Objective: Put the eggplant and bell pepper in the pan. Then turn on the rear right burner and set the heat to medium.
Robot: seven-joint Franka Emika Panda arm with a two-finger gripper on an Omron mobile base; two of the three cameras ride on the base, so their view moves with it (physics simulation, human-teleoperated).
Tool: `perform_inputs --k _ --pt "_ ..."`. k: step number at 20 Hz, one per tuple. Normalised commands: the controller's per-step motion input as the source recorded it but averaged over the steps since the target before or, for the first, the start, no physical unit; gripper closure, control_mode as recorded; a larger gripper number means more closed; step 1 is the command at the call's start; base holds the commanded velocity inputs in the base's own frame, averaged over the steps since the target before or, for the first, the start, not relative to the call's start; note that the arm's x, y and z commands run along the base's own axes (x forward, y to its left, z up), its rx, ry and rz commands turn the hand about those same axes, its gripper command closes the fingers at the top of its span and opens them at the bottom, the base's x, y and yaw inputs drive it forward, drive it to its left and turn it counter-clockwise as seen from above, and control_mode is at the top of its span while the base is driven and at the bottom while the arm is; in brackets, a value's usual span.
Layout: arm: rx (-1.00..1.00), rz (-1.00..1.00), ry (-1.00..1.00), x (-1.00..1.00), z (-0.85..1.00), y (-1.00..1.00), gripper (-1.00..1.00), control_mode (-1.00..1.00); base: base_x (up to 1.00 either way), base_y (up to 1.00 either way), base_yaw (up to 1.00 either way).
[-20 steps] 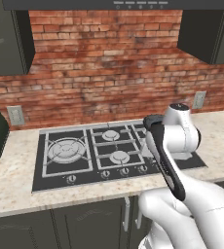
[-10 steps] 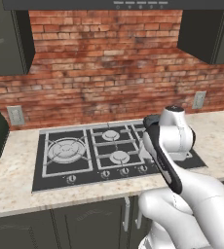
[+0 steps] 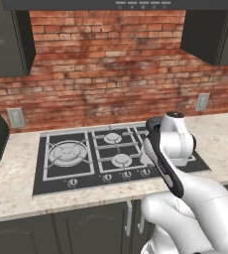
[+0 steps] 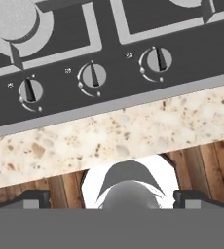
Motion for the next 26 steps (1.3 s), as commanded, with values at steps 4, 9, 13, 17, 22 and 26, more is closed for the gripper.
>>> perform_inputs --k 4,9,13,17,22,26 --pt "0.0 -0.05 0.0 0.19 -0.18 0.0 -1.0 -1.0 0.0 0.0 0.0" --pt "0.0 -0.12 0.0 0.23 -0.11 0.0 -1.0 -1.0 0.0 0.0 0.0" --pt "0.0 -0.2 0.0 0.19 -0.06 0.0 -1.0 -1.0 0.0 0.0 0.0" --pt "0.0 -0.17 0.0 0.14 -0.08 0.0 -1.0 -1.0 0.0 0.0 0.0" --pt "0.0 -0.09 0.0 0.14 -0.13 0.0 -1.0 -1.0 0.0 0.0 0.0" --pt "0.0 -0.03 0.0 0.19 -0.17 0.0 -1.0 -1.0 0.0 0.0 0.0"
